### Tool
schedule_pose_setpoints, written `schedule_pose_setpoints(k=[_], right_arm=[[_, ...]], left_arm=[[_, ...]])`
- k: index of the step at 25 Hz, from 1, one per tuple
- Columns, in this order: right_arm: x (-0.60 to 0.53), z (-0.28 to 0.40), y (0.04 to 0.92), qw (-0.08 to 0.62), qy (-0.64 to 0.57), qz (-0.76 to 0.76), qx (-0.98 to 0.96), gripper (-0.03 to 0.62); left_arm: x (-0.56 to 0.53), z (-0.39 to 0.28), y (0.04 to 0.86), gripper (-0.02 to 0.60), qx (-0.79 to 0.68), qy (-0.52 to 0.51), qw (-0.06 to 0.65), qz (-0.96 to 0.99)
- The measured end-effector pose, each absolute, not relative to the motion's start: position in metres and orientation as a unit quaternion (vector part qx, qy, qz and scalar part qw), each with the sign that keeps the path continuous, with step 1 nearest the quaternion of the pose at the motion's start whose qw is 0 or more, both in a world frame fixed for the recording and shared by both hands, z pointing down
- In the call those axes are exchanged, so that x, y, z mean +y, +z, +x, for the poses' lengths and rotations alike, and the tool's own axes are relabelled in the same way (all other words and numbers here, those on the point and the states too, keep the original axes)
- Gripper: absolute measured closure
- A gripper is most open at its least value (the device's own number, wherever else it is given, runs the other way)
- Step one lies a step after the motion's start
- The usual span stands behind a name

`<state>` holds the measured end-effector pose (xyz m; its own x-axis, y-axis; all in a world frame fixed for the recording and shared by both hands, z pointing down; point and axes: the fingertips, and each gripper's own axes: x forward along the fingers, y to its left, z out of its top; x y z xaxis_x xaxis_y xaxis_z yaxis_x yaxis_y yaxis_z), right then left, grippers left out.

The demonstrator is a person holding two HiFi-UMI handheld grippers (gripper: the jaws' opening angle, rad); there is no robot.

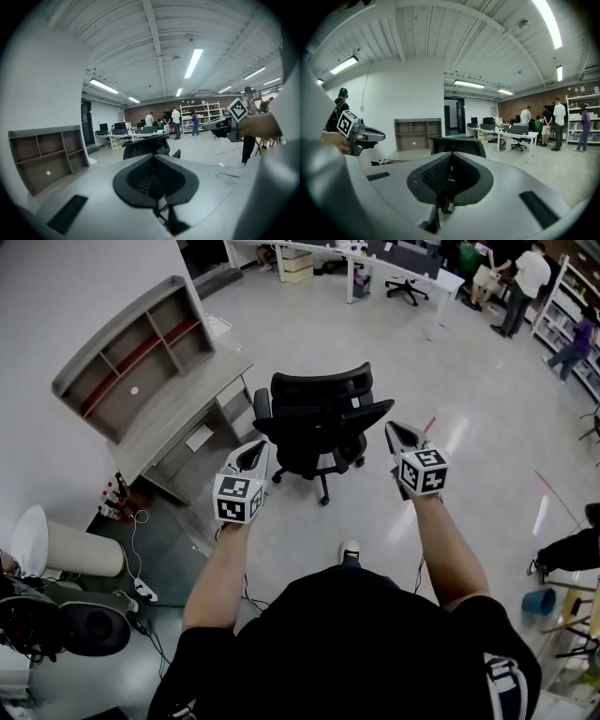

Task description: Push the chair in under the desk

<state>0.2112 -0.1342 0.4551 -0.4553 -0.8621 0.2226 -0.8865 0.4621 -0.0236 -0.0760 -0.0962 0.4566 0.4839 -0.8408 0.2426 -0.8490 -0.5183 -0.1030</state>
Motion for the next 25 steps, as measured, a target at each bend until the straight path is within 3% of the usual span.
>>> schedule_pose_setpoints(k=[25], right_arm=[[-0.349, 0.269, 0.462, 0.093, 0.068, 0.475, -0.872, 0.595]], left_arm=[[-0.282, -0.021, 0.456, 0.571, -0.546, 0.133, 0.022, 0.827]])
